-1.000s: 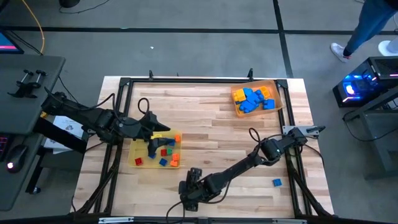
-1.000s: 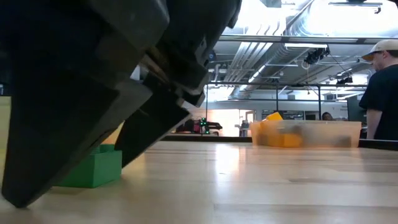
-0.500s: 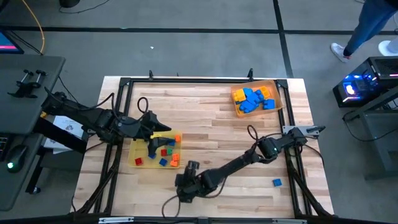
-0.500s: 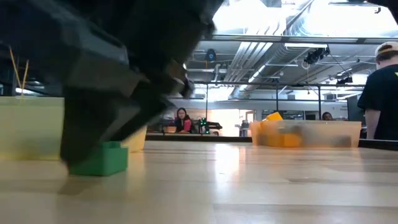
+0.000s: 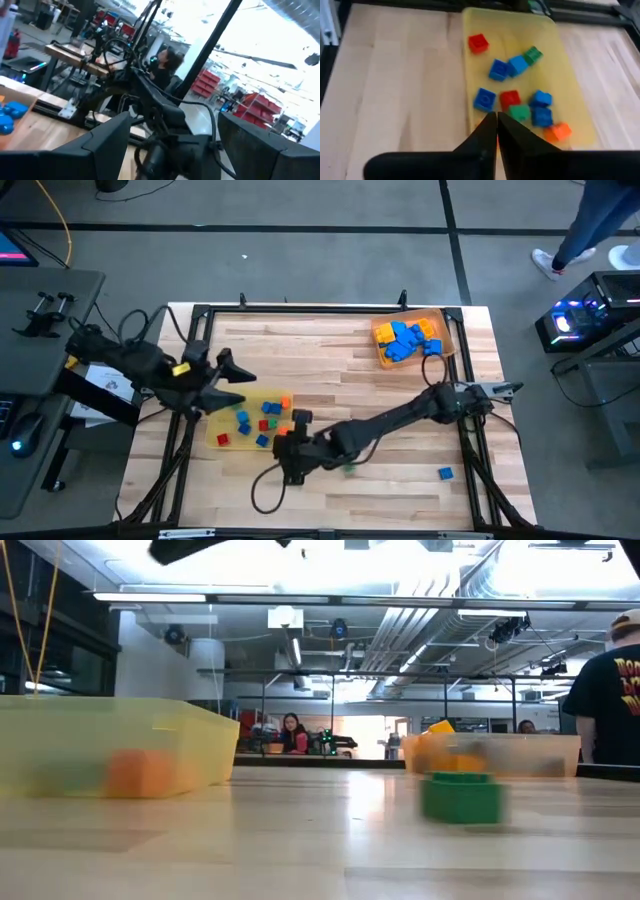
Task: Sort blocks by size
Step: Put the small green 4 stud game piece into the yellow bin
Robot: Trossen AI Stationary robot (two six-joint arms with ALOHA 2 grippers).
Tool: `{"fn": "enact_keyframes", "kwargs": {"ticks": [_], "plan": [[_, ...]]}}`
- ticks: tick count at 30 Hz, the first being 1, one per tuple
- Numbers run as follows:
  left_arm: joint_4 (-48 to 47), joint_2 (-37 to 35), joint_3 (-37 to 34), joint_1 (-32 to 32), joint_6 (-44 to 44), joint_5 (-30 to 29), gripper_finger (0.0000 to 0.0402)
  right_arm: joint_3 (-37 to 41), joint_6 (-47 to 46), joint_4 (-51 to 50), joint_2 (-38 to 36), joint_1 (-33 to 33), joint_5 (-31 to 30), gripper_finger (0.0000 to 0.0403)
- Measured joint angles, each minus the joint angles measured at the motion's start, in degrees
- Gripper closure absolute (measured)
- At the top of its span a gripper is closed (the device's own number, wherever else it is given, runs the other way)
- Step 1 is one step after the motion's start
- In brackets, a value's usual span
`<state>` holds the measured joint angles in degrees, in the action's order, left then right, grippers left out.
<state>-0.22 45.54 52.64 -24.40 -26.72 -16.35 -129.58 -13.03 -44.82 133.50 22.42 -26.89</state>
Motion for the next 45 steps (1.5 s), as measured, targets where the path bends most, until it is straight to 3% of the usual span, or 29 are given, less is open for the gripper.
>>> {"fn": "enact_keyframes", "kwargs": {"ticks": [8,12,17,20,24,28,32,40,45], "plan": [[-4.48,-0.87,0.0,-0.16,-0.75,-1.82,0.0115,0.13,-16.21,-23.68,-1.46,-1.88,4.5,0.0331],[-5.99,0.29,0.0,-0.16,-1.09,-1.85,0.0115,0.55,-23.42,-36.43,-1.17,-0.02,5.31,0.0268],[-6.3,1.68,-0.02,-0.16,-1.09,-1.83,0.0115,5.54,-38.07,-45.5,-2.01,4.75,5.52,0.0185],[-6.34,2.24,-0.04,-0.13,-1.24,-0.63,0.0115,12.47,-48.43,-42.21,-4.15,7.33,11.7,0.0154],[-6.33,2.56,-0.04,-0.16,-1.57,0.05,0.0115,21.36,-59.25,-31.49,-6.76,8.71,21.65,0.0143],[-6.37,2.56,-0.04,-0.13,-1.59,0.74,0.0115,26.09,-62.25,-23.49,-10.9,7.47,21.51,0.0142],[-6.33,2.56,-0.04,-0.13,-2.33,0.82,0.0115,30.07,-66.05,-22.48,-14.08,5.73,20.06,0.0142],[-6.4,2.56,-0.04,-0.13,-4.18,1.43,0.0115,40.72,-68.12,-6.38,-16.72,3.78,29.23,0.0142],[-6.42,2.56,-0.05,-0.13,-4.26,1.45,0.0115,40.85,-68.38,-6.74,-16.26,3.89,29.7,0.0142]]}}
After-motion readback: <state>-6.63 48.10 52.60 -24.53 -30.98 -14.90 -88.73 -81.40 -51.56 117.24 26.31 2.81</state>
